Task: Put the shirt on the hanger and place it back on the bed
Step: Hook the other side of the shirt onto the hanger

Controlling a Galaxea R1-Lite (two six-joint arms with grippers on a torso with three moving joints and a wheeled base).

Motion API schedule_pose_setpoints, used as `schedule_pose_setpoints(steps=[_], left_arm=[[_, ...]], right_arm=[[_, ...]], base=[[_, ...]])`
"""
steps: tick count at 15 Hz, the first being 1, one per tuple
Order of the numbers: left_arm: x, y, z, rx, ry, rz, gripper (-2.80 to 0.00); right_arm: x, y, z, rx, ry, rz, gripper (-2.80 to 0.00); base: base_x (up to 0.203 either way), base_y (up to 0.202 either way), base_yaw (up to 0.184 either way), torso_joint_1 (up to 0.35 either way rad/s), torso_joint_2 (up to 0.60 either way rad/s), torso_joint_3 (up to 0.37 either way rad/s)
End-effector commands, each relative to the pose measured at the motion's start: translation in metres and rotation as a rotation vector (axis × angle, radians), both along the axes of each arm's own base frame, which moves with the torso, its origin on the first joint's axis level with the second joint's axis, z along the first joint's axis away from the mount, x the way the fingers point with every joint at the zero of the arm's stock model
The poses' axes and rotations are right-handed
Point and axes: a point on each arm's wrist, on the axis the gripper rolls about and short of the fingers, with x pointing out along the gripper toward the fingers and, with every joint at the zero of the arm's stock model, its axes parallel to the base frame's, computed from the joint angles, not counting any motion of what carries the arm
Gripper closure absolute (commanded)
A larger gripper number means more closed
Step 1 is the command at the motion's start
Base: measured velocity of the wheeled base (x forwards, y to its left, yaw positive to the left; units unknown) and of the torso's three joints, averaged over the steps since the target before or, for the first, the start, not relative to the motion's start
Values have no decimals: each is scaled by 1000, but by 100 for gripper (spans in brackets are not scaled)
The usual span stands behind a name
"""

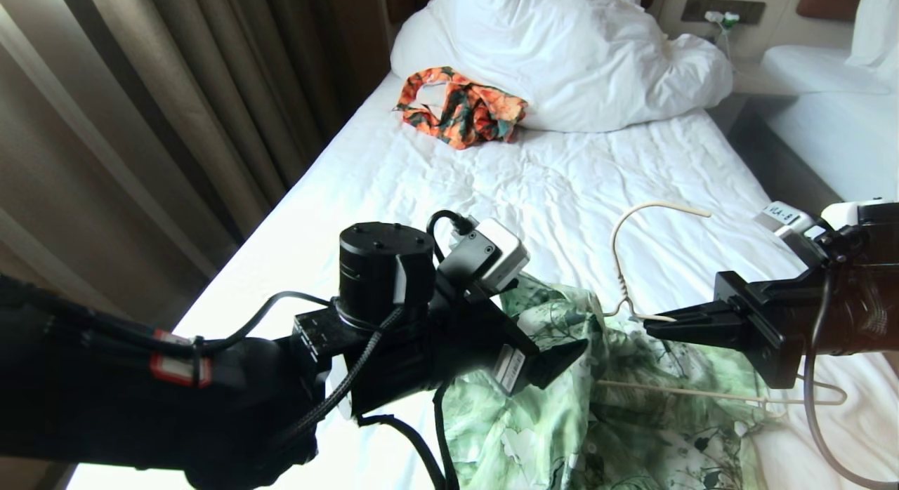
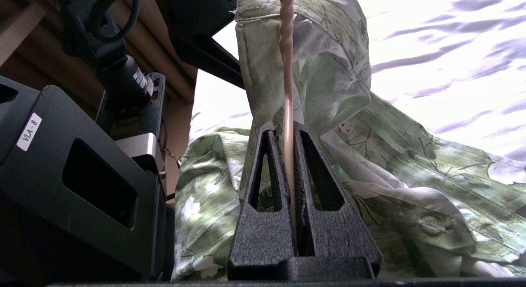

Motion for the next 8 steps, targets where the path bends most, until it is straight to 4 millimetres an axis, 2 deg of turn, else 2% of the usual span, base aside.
schedule_pose_setpoints(steps=[1,8], left_arm=[[8,0,-6,14,0,6,-280],[24,-14,-10,6,-2,-4,-280]], right_arm=[[1,0,0,3,-4,7,0],[3,5,-2,8,-3,33,0]], base=[[0,0,0,0,0,0],[0,0,0,0,0,0]])
